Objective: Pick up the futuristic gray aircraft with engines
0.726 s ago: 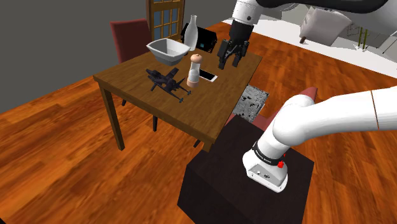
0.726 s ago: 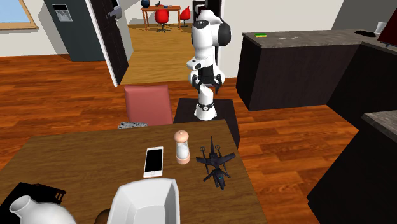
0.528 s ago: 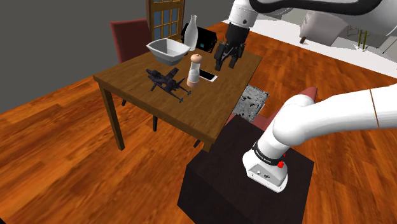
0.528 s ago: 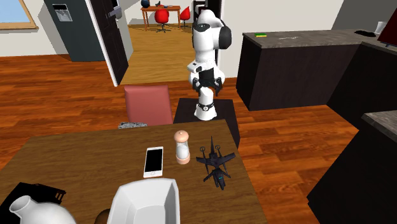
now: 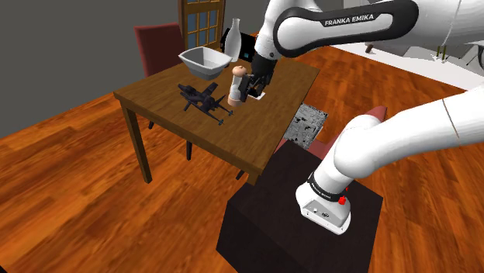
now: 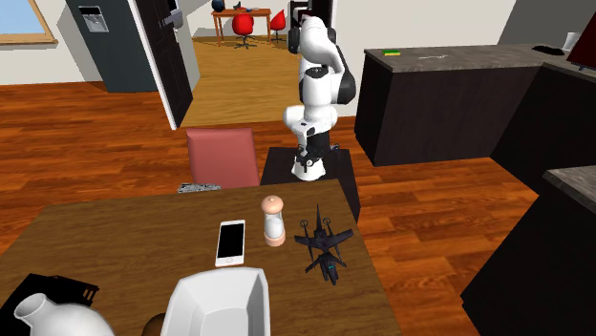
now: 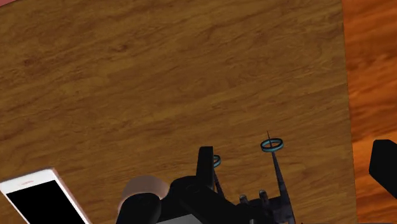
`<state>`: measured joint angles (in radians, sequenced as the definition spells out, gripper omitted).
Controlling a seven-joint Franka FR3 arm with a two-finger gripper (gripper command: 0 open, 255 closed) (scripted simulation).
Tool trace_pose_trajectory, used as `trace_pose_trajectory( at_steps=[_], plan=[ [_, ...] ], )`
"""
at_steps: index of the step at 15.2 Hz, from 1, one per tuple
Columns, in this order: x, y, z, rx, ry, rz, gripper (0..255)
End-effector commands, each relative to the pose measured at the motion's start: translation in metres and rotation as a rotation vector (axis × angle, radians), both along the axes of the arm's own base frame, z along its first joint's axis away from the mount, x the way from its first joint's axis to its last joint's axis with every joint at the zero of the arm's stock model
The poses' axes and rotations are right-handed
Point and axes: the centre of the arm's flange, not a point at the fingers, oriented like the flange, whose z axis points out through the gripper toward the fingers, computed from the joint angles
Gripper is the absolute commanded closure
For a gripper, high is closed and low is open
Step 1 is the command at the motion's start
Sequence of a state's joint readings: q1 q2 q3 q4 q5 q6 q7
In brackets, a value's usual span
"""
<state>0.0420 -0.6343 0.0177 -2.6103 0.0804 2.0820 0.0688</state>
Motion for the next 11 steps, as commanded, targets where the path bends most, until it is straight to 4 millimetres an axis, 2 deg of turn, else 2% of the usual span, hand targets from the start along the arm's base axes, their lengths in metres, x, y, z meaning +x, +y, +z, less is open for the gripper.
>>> trace_pose_trajectory(
  at_steps=[1, 11],
  plan=[
    [0.016, 0.004, -0.020, -0.013, -0.036, 0.025, 0],
    [0.089, 0.042, -0.109, -0.077, -0.190, 0.144, 0]
  ],
)
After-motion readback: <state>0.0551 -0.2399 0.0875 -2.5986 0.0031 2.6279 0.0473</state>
